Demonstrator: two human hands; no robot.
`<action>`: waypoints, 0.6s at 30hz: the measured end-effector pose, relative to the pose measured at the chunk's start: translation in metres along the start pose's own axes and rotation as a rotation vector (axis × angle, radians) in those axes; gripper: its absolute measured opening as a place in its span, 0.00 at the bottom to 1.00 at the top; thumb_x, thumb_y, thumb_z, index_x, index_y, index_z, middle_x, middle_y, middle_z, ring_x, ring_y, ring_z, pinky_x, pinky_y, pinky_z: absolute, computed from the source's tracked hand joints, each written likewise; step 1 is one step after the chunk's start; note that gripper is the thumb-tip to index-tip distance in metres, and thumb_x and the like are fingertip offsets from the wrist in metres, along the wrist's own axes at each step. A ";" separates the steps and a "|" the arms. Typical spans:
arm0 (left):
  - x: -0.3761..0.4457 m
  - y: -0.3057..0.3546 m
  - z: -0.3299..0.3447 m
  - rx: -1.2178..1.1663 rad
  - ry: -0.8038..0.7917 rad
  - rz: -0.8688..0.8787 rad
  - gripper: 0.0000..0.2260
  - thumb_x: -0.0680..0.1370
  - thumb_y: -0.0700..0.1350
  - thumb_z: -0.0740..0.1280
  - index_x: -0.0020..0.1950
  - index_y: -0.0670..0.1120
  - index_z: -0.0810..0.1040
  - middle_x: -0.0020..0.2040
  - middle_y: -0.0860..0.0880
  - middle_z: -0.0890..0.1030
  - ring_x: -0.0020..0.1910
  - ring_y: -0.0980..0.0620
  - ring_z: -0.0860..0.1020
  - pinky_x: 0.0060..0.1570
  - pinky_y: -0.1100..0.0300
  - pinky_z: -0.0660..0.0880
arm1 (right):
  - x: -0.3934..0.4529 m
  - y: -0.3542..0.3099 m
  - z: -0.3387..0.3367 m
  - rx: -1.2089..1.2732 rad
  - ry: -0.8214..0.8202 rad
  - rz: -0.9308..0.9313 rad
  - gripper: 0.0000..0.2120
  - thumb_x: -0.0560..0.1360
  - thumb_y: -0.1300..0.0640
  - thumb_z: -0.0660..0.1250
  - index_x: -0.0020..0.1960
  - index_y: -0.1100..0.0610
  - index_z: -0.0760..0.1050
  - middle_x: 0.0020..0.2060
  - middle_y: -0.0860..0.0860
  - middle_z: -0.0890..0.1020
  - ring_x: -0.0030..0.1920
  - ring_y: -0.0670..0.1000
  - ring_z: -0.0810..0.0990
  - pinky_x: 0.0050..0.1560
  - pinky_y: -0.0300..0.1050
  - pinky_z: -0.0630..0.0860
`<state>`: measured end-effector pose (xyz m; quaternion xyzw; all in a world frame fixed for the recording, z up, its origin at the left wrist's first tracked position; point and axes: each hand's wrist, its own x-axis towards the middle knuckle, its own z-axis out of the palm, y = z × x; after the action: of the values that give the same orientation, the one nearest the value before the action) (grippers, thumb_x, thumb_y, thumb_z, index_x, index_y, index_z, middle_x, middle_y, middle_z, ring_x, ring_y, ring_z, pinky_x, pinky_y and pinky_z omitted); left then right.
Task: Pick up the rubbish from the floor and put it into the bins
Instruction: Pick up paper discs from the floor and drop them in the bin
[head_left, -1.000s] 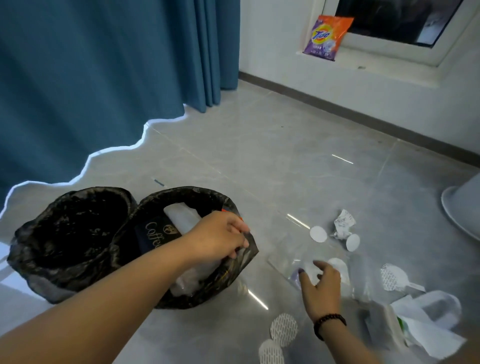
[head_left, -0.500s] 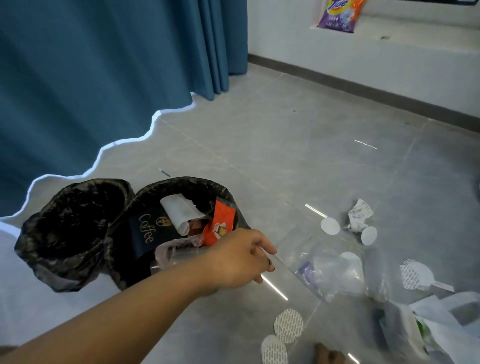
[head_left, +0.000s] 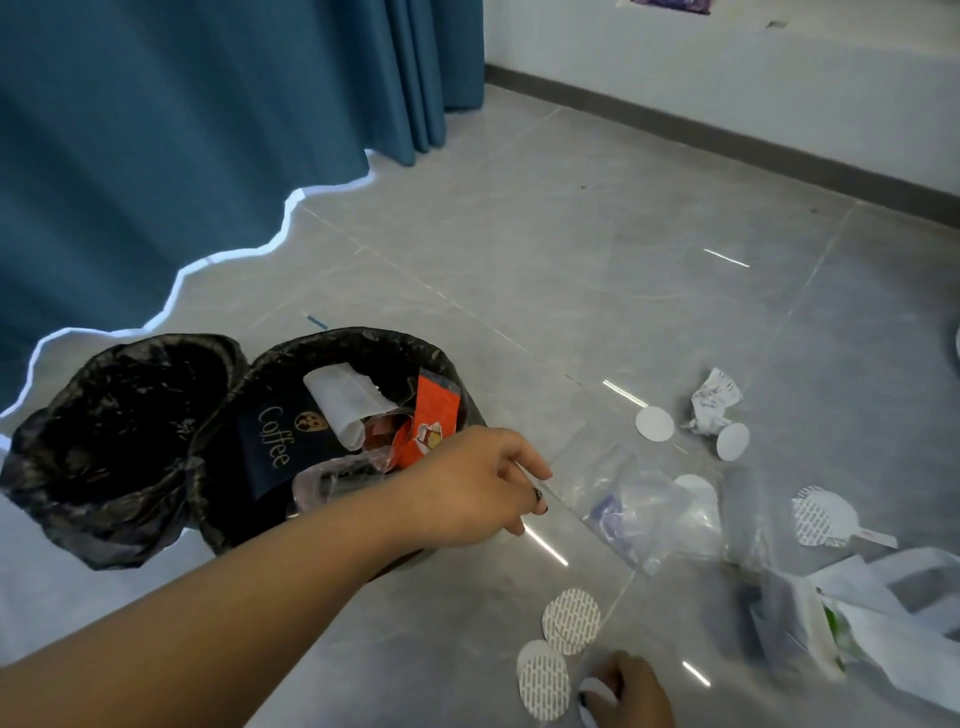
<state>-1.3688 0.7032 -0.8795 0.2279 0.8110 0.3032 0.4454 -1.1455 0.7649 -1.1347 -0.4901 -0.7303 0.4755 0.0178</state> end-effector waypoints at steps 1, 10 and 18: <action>0.000 0.000 0.000 0.000 -0.003 0.000 0.11 0.78 0.39 0.63 0.58 0.49 0.77 0.48 0.52 0.84 0.39 0.56 0.82 0.53 0.54 0.79 | 0.000 0.009 0.007 0.008 0.025 -0.017 0.13 0.59 0.57 0.75 0.27 0.56 0.70 0.24 0.52 0.74 0.28 0.45 0.74 0.34 0.28 0.69; -0.002 -0.005 -0.006 0.002 -0.041 -0.014 0.10 0.77 0.41 0.65 0.58 0.50 0.76 0.50 0.51 0.83 0.44 0.56 0.83 0.47 0.60 0.78 | 0.008 0.012 0.049 -0.112 -0.169 -0.070 0.24 0.52 0.62 0.68 0.46 0.45 0.78 0.39 0.46 0.65 0.38 0.51 0.71 0.44 0.32 0.65; -0.002 -0.005 -0.008 0.042 -0.062 -0.042 0.11 0.78 0.42 0.65 0.60 0.50 0.76 0.51 0.51 0.83 0.45 0.57 0.83 0.52 0.58 0.79 | 0.011 0.008 0.047 -0.374 -0.182 -0.136 0.26 0.61 0.60 0.75 0.58 0.52 0.75 0.47 0.52 0.75 0.55 0.59 0.76 0.54 0.43 0.71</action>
<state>-1.3749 0.6961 -0.8789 0.2293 0.8076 0.2694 0.4719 -1.1681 0.7418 -1.1710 -0.3897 -0.8357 0.3718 -0.1072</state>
